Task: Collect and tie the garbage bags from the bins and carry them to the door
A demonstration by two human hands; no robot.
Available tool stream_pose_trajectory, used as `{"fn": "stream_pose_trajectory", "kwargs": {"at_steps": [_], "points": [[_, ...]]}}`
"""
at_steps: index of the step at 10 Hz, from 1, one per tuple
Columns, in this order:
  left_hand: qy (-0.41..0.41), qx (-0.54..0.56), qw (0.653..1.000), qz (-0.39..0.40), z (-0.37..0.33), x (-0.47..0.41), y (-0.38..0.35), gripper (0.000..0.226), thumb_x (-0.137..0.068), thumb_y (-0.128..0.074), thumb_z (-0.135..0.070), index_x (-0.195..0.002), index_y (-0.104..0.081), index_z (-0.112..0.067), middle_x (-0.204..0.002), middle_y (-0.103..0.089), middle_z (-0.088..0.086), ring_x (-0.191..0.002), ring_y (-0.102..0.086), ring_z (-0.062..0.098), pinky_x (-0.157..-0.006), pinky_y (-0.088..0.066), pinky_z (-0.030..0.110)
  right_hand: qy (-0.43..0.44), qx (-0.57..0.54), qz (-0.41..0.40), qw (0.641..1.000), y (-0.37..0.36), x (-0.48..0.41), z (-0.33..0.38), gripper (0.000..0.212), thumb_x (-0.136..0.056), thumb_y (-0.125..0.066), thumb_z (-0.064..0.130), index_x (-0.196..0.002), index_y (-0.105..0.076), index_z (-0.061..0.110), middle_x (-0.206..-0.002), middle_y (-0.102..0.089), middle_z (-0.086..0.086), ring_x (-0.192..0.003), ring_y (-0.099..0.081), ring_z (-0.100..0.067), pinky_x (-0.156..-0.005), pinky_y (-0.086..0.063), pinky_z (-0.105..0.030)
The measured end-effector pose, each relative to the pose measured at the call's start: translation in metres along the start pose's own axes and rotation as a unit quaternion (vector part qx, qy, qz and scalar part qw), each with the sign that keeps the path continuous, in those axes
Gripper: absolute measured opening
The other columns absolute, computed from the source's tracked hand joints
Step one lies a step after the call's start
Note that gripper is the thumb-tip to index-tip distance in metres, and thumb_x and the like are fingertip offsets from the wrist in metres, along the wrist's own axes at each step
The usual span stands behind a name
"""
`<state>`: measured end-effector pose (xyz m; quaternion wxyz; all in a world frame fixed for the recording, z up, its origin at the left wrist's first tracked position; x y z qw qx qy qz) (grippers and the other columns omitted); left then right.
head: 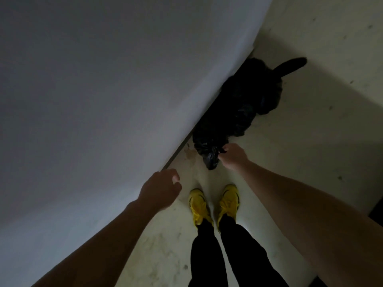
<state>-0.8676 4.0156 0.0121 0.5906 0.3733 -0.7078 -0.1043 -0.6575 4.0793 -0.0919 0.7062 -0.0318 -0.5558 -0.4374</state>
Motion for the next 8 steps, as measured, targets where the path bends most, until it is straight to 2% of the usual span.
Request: {"fn": "stream_pose_trajectory", "kwargs": {"at_steps": [1, 2, 3, 4, 5, 7, 8], "points": [[0.013, -0.011, 1.0, 0.006, 0.019, -0.036, -0.026, 0.022, -0.092, -0.05, -0.029, -0.108, -0.062, -0.02, -0.11, -0.066, 0.003, -0.098, -0.062, 0.02, -0.091, -0.051, 0.04, -0.006, 0.002, 0.017, 1.0, -0.028, -0.04, -0.02, 0.024, -0.096, -0.051, 0.016, -0.085, -0.065, -0.001, -0.076, -0.061, -0.017, -0.064, -0.056, -0.029, -0.056, -0.037, -0.03], [0.028, -0.013, 0.999, 0.022, 0.033, -0.065, -0.048, 0.021, -0.092, -0.051, -0.029, -0.107, -0.062, -0.02, -0.11, -0.066, 0.003, -0.098, -0.062, 0.019, -0.091, -0.051, 0.04, -0.009, 0.018, 0.011, 1.0, -0.045, -0.067, -0.032, 0.032, -0.095, -0.049, 0.013, -0.063, -0.044, 0.015, -0.061, -0.044, -0.005, -0.053, -0.041, -0.02, -0.048, -0.027, -0.027], [0.025, -0.022, 0.999, 0.031, 0.036, -0.082, -0.059, 0.019, -0.091, -0.051, -0.028, -0.104, -0.062, -0.019, -0.11, -0.066, 0.003, -0.099, -0.061, 0.019, -0.092, -0.051, 0.039, -0.007, 0.003, 0.005, 1.0, -0.043, -0.073, -0.034, 0.016, -0.088, -0.052, 0.011, -0.073, -0.053, 0.014, -0.069, -0.053, -0.005, -0.066, -0.056, -0.027, -0.053, -0.035, -0.028], [0.021, -0.026, 0.999, 0.034, 0.028, -0.086, -0.054, 0.02, -0.091, -0.052, -0.028, -0.105, -0.063, -0.019, -0.112, -0.065, 0.005, -0.103, -0.06, 0.022, -0.093, -0.05, 0.041, -0.005, -0.011, 0.004, 1.0, -0.031, -0.064, -0.037, 0.029, -0.086, -0.059, 0.018, -0.115, -0.061, 0.017, -0.108, -0.062, -0.008, -0.101, -0.061, -0.028, -0.076, -0.047, -0.03], [0.002, -0.034, 0.999, 0.035, 0.01, -0.075, -0.037, 0.019, -0.092, -0.051, -0.028, -0.103, -0.062, -0.018, -0.111, -0.065, 0.006, -0.101, -0.059, 0.023, -0.091, -0.05, 0.041, -0.005, -0.016, -0.006, 1.0, -0.008, -0.036, -0.034, 0.042, -0.091, -0.056, 0.024, -0.133, -0.052, 0.019, -0.134, -0.053, -0.007, -0.117, -0.054, -0.027, -0.09, -0.047, -0.032], [-0.046, -0.065, 0.997, 0.0, -0.049, -0.017, 0.043, 0.03, -0.09, -0.043, -0.033, -0.104, -0.061, -0.014, -0.112, -0.064, 0.007, -0.101, -0.059, 0.023, -0.088, -0.049, 0.035, -0.016, 0.001, -0.027, 0.999, 0.062, 0.062, -0.013, 0.041, -0.093, -0.053, 0.023, -0.133, -0.052, 0.015, -0.136, -0.053, -0.008, -0.121, -0.053, -0.026, -0.094, -0.043, -0.031], [-0.065, -0.042, 0.996, -0.038, -0.084, 0.029, 0.093, 0.022, -0.092, -0.049, -0.024, -0.105, -0.063, -0.013, -0.111, -0.065, 0.006, -0.099, -0.06, 0.022, -0.088, -0.05, 0.035, -0.013, 0.01, -0.03, 0.999, 0.101, 0.131, 0.007, 0.034, -0.096, -0.049, 0.021, -0.127, -0.056, 0.008, -0.131, -0.056, -0.01, -0.115, -0.056, -0.026, -0.089, -0.044, -0.029]]}}
Point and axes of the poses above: each hand's wrist, its own x-axis away from the middle knuckle, its own y-axis out of the back of the hand, z = x × y, the point moved 6 cm from there along -x, towards the middle knuckle
